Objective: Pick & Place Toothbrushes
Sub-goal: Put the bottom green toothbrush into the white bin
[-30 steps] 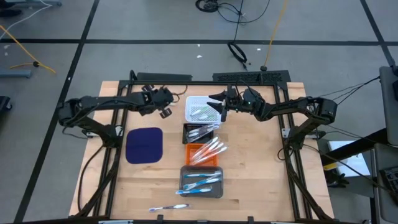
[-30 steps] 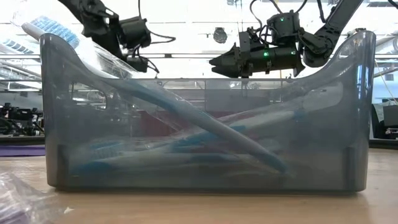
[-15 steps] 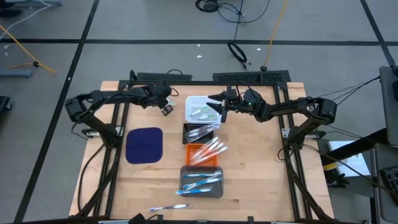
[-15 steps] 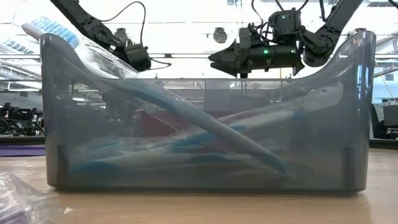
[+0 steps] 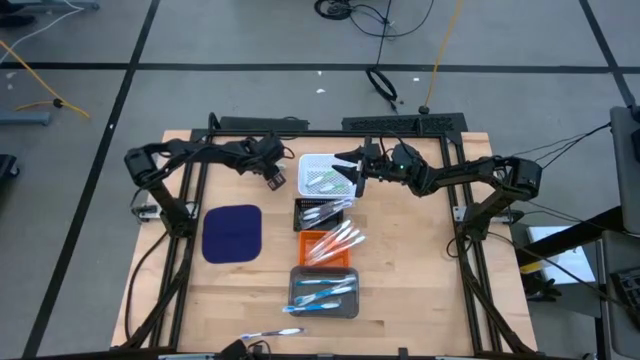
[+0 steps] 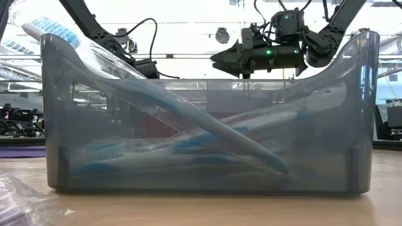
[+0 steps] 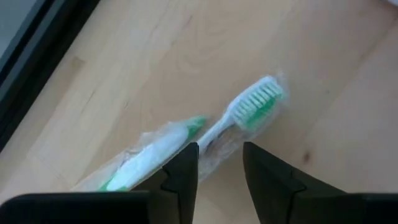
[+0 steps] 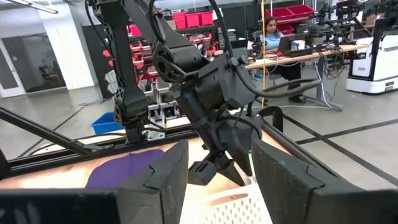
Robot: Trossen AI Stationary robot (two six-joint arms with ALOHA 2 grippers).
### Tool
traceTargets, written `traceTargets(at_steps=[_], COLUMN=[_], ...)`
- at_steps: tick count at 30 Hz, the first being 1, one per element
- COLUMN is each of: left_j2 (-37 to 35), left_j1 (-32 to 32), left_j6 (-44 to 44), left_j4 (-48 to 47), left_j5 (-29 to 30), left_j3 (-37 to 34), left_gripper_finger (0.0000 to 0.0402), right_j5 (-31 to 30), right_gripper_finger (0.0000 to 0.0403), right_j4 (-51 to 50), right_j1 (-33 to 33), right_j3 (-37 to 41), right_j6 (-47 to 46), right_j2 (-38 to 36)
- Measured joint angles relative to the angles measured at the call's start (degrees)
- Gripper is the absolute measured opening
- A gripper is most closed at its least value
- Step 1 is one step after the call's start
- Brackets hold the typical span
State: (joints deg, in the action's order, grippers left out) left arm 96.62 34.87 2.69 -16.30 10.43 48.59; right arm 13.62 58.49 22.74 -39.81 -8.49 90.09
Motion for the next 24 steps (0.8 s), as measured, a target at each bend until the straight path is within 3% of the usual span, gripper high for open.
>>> traceTargets(at_steps=[8,13,18,24], left_j2=[0.6,0.6,0.6,0.0], left_j1=[0.0,0.0,0.0,-0.1], left_j6=[1.7,1.7,2.2,1.7], left_j4=[0.0,0.0,0.0,-0.2], left_j5=[0.1,0.1,0.1,0.1], left_j3=[0.2,0.2,0.2,0.2], left_gripper_finger=[0.0137,0.0092,0.0014,0.0002], right_j5=[0.0,0.0,0.0,0.0], right_gripper_finger=[0.0169,0.0169,0.0169,0.0169], right_j4=[0.0,0.0,-0.1,-0.3], right_j1=[0.0,0.0,0.0,0.0], right_j3=[0.0,0.0,0.0,0.0], right_j6=[-0.1,-0.2,-0.2,-0.2], right_j2=[0.0,0.0,0.0,0.0])
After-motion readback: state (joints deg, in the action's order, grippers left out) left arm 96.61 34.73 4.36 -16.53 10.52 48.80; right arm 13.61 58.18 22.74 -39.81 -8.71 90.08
